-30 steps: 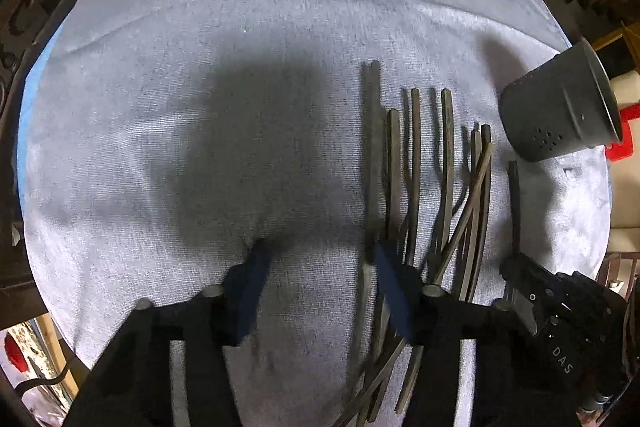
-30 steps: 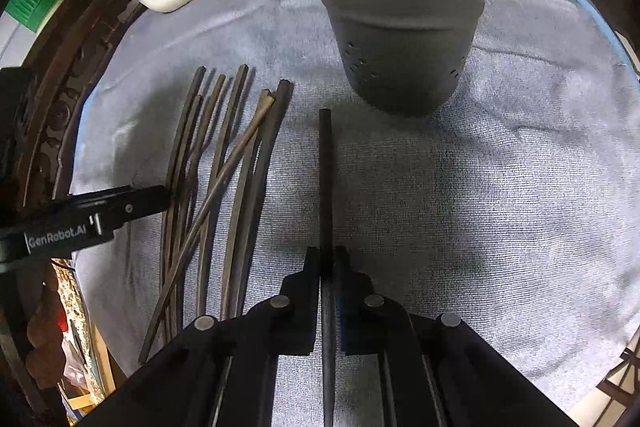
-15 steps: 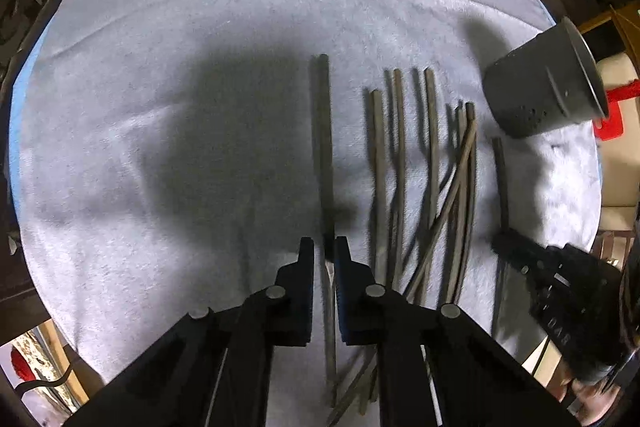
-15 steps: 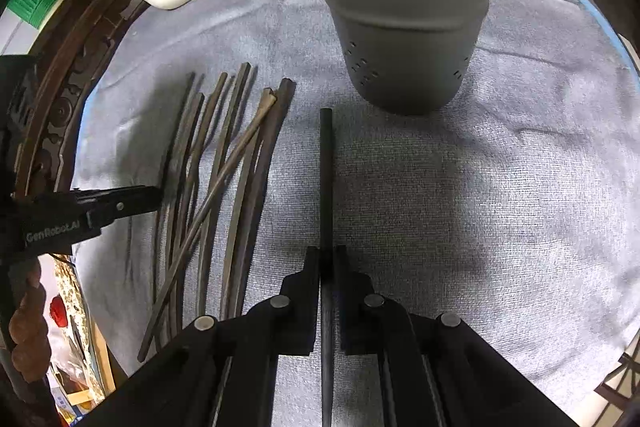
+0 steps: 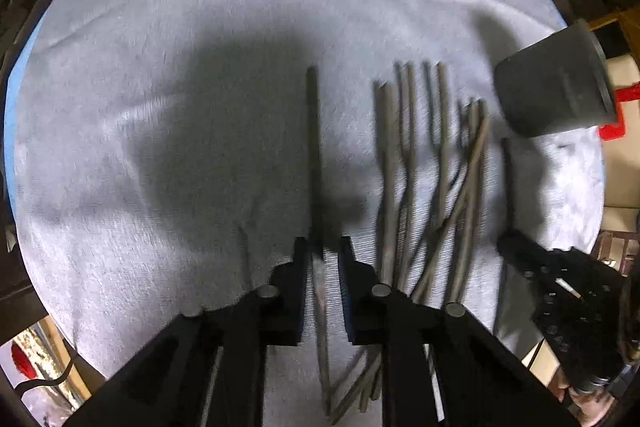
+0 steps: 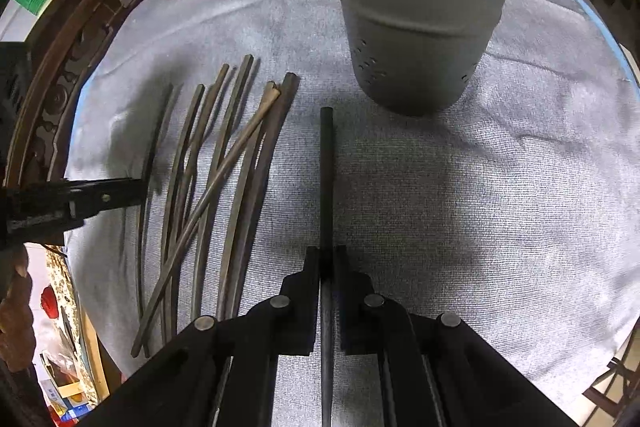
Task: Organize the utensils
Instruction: 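Lift the held chopsticks upright with both tools toward the grey cup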
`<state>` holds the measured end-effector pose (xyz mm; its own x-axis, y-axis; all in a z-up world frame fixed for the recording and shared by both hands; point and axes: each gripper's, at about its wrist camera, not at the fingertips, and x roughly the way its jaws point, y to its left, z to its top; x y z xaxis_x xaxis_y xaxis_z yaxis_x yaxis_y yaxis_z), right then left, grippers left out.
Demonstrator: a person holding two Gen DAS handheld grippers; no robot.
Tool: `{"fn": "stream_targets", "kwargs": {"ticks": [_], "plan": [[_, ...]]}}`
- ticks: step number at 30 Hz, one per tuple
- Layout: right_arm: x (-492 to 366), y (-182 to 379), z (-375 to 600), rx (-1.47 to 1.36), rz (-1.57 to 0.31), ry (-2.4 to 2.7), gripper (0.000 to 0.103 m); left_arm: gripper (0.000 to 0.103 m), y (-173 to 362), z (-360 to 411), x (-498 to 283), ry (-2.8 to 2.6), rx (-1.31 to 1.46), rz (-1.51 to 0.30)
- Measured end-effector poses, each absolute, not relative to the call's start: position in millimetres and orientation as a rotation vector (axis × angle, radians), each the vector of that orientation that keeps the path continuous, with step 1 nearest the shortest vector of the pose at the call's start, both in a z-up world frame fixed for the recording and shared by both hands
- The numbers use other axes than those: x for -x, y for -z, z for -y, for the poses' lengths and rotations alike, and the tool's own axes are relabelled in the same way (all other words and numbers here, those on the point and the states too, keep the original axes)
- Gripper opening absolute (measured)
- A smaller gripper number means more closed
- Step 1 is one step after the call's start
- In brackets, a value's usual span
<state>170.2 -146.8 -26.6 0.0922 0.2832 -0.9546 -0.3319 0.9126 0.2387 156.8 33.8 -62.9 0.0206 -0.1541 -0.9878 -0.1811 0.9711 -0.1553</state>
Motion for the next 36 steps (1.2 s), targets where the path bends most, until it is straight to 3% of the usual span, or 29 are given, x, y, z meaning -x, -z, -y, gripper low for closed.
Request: {"fn": "stream_targets", "kwargs": {"ticks": [9, 11, 13, 15, 17, 18, 19, 26, 31, 36], "plan": [[-174, 26, 146, 0.135, -1.489, -0.494, 0.009, 0.008, 57, -46, -155, 0.015, 0.226, -1.624], [-179, 26, 143, 0.130, -1.516, -0.491, 0.010, 0.018, 55, -45, -161, 0.002, 0.209, -1.630], [-185, 27, 141, 0.134, -1.537, -0.487, 0.010, 0.041, 52, -46, -173, -0.010, 0.206, -1.628], [-194, 29, 138, 0.119, -1.555, -0.475, 0.010, 0.045, 52, -45, -183, -0.004, 0.208, -1.630], [-198, 29, 135, 0.126, -1.563, -0.473, 0.010, 0.044, 49, -46, -188, -0.025, 0.209, -1.620], [-200, 30, 132, 0.145, -1.569, -0.475, 0.010, 0.033, 46, -47, -191, -0.037, 0.204, -1.616], [-200, 30, 130, 0.161, -1.570, -0.478, 0.010, 0.005, 45, -48, -191, -0.051, 0.188, -1.612], [-192, 25, 121, 0.212, -1.515, -0.478, 0.007, 0.006, 24, -77, -181, -0.009, 0.280, -1.542], [-165, -18, 155, 0.056, -1.295, -0.476, 0.007, 0.006, -42, -103, -155, -0.062, 0.334, -1.264], [-141, -75, 200, -0.115, -0.947, -0.401, 0.007, 0.006, -96, -106, -119, -0.130, 0.401, -0.936]]}}
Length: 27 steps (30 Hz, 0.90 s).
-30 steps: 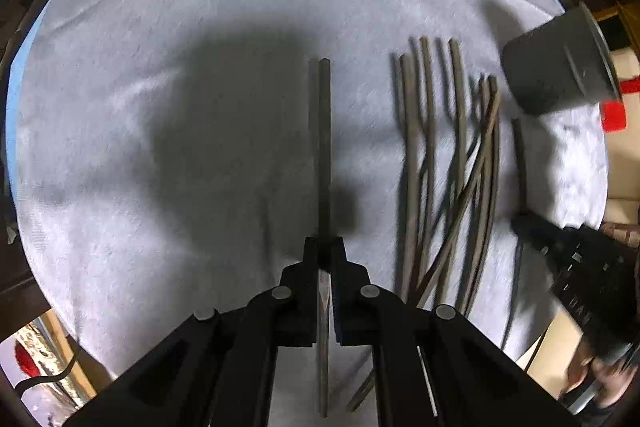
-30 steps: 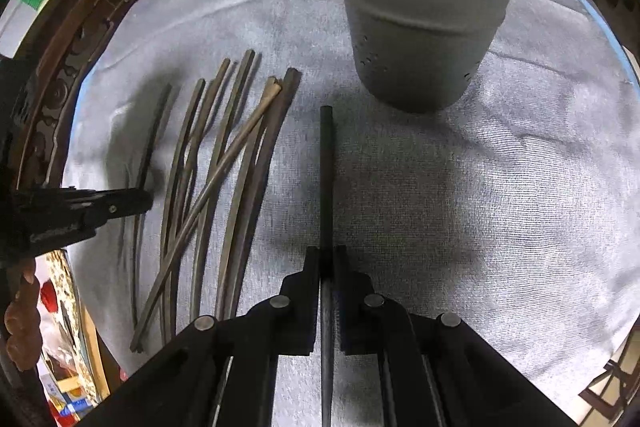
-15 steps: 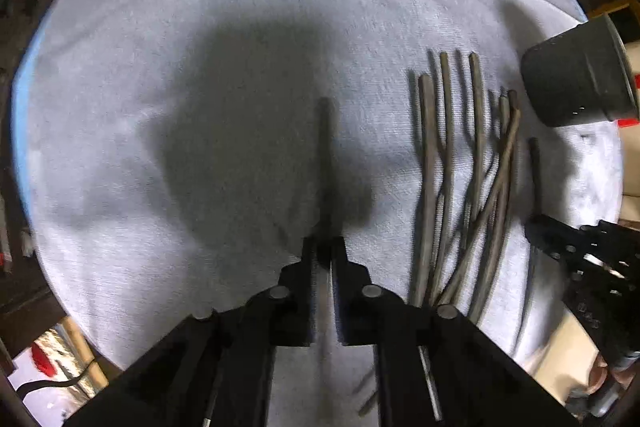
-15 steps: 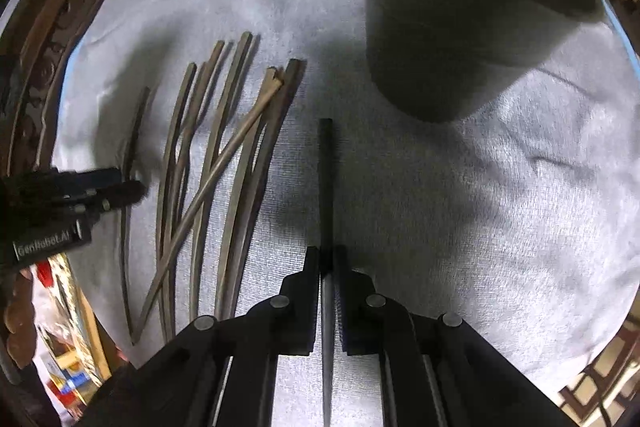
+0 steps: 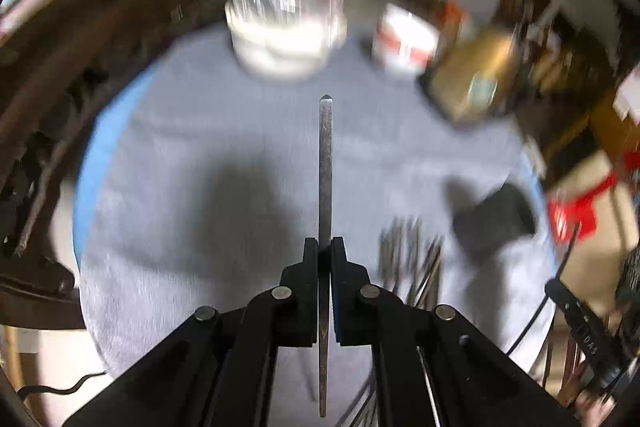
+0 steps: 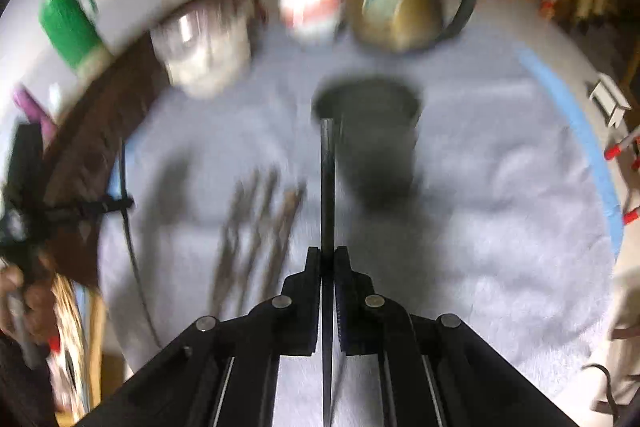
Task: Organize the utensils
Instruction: 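Lift the held chopsticks upright with both tools toward the grey cup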
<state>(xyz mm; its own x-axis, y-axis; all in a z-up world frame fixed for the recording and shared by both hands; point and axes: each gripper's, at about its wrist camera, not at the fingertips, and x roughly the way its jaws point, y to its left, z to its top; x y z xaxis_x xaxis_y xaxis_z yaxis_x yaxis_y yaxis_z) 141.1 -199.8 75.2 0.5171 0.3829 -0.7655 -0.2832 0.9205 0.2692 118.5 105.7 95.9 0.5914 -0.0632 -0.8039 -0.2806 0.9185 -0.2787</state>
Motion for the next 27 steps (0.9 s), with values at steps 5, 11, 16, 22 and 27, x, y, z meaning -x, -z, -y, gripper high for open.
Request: {"fn": "stream_targets", "kwargs": {"ticks": [5, 11, 16, 22, 27], "plan": [[-128, -91, 211, -0.111, -0.686, -0.241, 0.007, 0.006, -102, -99, -91, -0.239, 0.307, -0.642], [-105, -94, 211, -0.068, -0.550, -0.179, 0.008, 0.006, -79, -89, -68, -0.322, 0.263, -0.564], [-78, -98, 213, -0.061, -0.517, -0.198, 0.008, 0.007, -80, -88, -44, -0.307, 0.272, -0.547], [-42, -106, 233, -0.097, -0.508, -0.214, 0.008, 0.006, -81, -88, -15, -0.270, 0.308, -0.550], [-41, -110, 246, -0.146, -0.525, -0.226, 0.008, 0.006, -98, -87, -11, -0.232, 0.340, -0.526]]}}
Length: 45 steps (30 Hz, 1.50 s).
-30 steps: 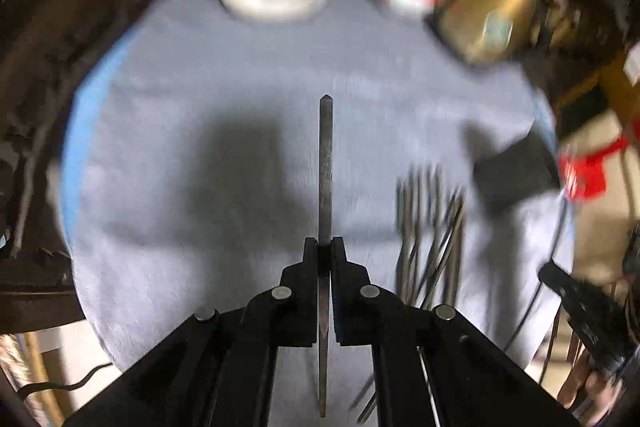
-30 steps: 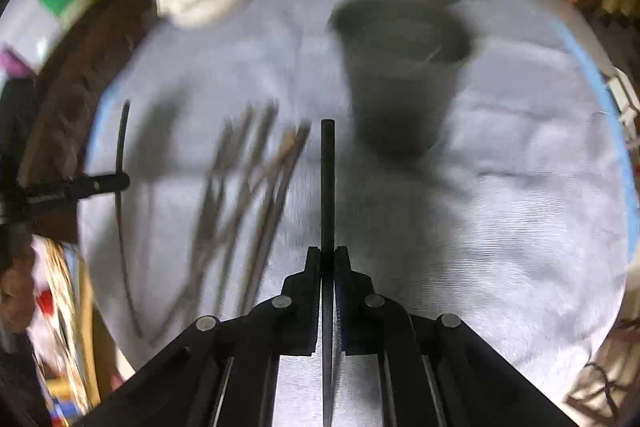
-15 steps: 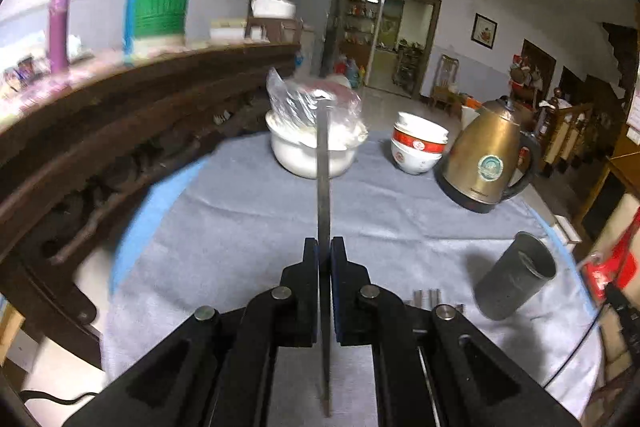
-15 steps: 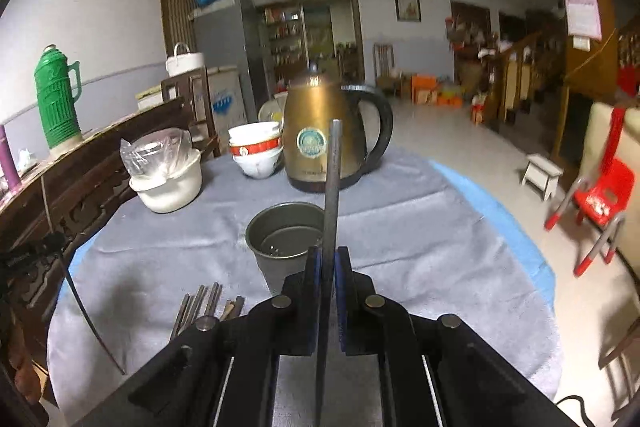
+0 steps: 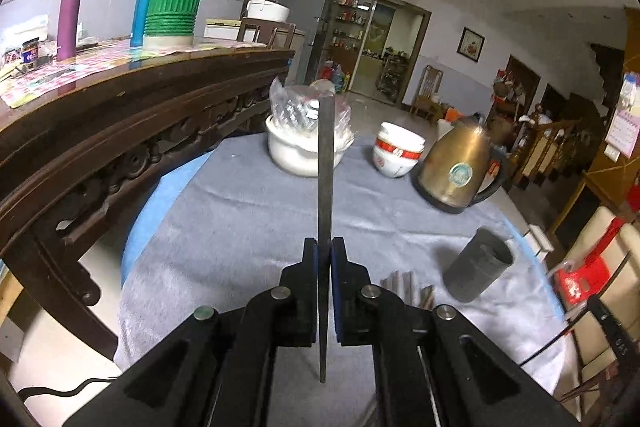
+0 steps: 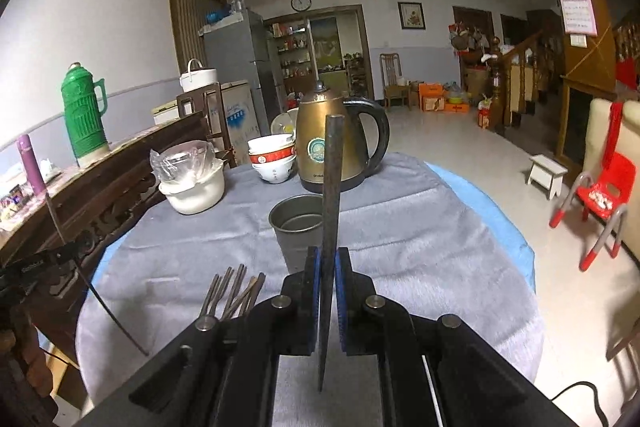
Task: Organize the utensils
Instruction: 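Lift the held chopsticks upright with both tools toward the grey cup, then lower the chopsticks into the grey cup and open both tools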
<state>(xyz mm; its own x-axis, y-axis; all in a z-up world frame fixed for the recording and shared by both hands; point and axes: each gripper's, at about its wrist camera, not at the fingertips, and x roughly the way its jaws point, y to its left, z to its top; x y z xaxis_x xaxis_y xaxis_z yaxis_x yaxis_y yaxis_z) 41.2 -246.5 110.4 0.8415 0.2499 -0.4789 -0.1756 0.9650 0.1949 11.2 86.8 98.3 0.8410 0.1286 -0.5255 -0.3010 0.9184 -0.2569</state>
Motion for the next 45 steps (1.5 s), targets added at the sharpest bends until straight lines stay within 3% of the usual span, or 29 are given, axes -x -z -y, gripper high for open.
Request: {"fn": "stream_targets", "kwargs": {"ticks": [19, 33, 45], "plan": [[-116, -211, 265, -0.322, -0.274, -0.243, 0.008, 0.006, -198, -14, -115, 0.051, 0.435, -0.392], [-203, -145, 229, -0.222, -0.487, -0.277, 0.008, 0.006, -145, 50, -203, 0.113, 0.306, -0.566], [-229, -108, 221, -0.171, -0.629, -0.307, 0.008, 0.007, -112, 60, -218, 0.130, 0.243, -0.686]]}}
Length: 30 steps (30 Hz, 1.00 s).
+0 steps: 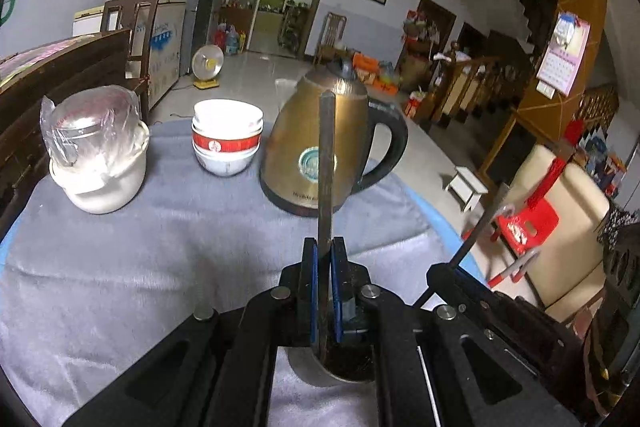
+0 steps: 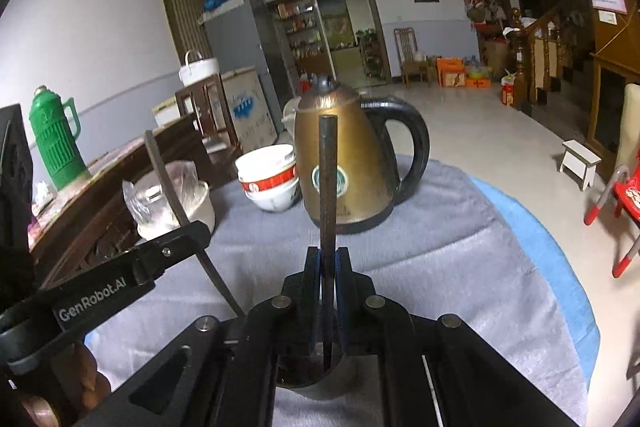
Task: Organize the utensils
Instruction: 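Lower the chopsticks into the grey cup and open both tools, then move both tools back down to the remaining chopsticks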
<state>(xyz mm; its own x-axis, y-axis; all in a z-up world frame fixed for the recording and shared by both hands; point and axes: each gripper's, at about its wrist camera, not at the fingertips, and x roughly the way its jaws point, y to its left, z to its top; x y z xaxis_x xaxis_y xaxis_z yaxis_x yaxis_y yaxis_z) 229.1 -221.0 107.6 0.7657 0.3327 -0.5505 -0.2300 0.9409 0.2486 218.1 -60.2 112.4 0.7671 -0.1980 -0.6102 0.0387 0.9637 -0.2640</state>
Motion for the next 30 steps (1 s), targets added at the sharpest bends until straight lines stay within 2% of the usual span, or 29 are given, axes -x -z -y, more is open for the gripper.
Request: {"fn": "stream_targets", "kwargs": {"ticks": [6, 8, 11, 12, 14, 17, 20, 23, 26, 30], "plan": [[-230, -103, 217, -0.168, -0.663, -0.310, 0.010, 0.010, -108, 60, -218, 0.122, 0.231, -0.727], [-229, -105, 217, -0.167, -0.664, -0.307, 0.010, 0.019, -109, 58, -217, 0.121, 0.239, -0.734], [-228, -109, 219, -0.166, -0.668, -0.285, 0.010, 0.048, -116, 56, -211, 0.112, 0.237, -0.719], [-228, -110, 220, -0.169, -0.670, -0.281, 0.010, 0.054, -120, 55, -207, 0.108, 0.235, -0.705], [-225, -114, 224, -0.176, -0.670, -0.267, 0.012, 0.055, -128, 51, -201, 0.105, 0.233, -0.686], [-212, -122, 231, -0.186, -0.656, -0.252, 0.023, 0.060, -138, 40, -184, 0.105, 0.239, -0.664], [-188, -126, 242, -0.215, -0.646, -0.238, 0.035, 0.070, -141, 26, -158, 0.090, 0.244, -0.640], [-159, -120, 250, -0.244, -0.666, -0.235, 0.064, 0.080, -134, 9, -130, 0.067, 0.242, -0.638], [-129, -101, 248, -0.250, -0.723, -0.244, 0.064, 0.084, -114, -16, -100, 0.028, 0.290, -0.657], [-91, -59, 234, -0.269, -0.837, -0.274, 0.064, 0.084, -68, -51, -69, -0.050, 0.357, -0.766]]}}
